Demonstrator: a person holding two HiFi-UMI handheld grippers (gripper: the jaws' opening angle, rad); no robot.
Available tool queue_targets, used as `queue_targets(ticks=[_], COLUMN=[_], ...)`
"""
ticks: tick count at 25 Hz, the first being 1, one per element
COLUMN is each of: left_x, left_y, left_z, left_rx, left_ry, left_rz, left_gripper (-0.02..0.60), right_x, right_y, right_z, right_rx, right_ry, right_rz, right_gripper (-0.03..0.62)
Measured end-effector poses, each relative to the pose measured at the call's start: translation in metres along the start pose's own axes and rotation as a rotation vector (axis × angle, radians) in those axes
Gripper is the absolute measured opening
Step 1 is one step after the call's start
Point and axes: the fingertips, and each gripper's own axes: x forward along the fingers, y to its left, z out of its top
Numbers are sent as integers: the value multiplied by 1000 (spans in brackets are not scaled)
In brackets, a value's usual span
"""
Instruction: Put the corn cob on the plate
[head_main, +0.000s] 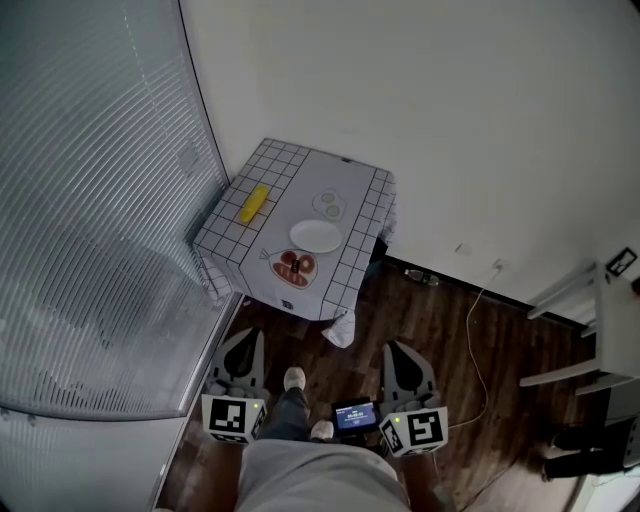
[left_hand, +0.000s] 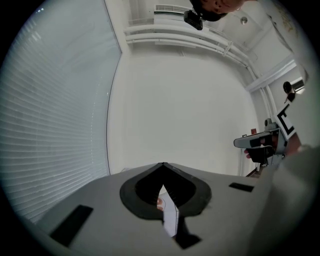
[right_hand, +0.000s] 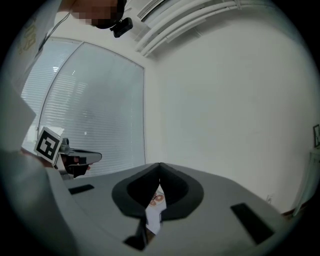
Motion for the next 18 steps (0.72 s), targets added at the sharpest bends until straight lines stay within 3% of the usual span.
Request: queue_targets(ticks=[3,6,18], left_x=[14,36,124], left_y=[2,14,96], left_z=[4,-1,-13], left_rx=[27,3,-17], left_ry=[-8,1,40], left_rz=[-4,-1,4], left_gripper=[6,6,6], right_x=[15,39,153], right_y=[-6,-12,-16], right_z=[-2,-6,-7], right_rx=[-16,-24,-9], right_ry=[9,26,75], right_rz=[-22,-39,-54], right_gripper=[6,6,6])
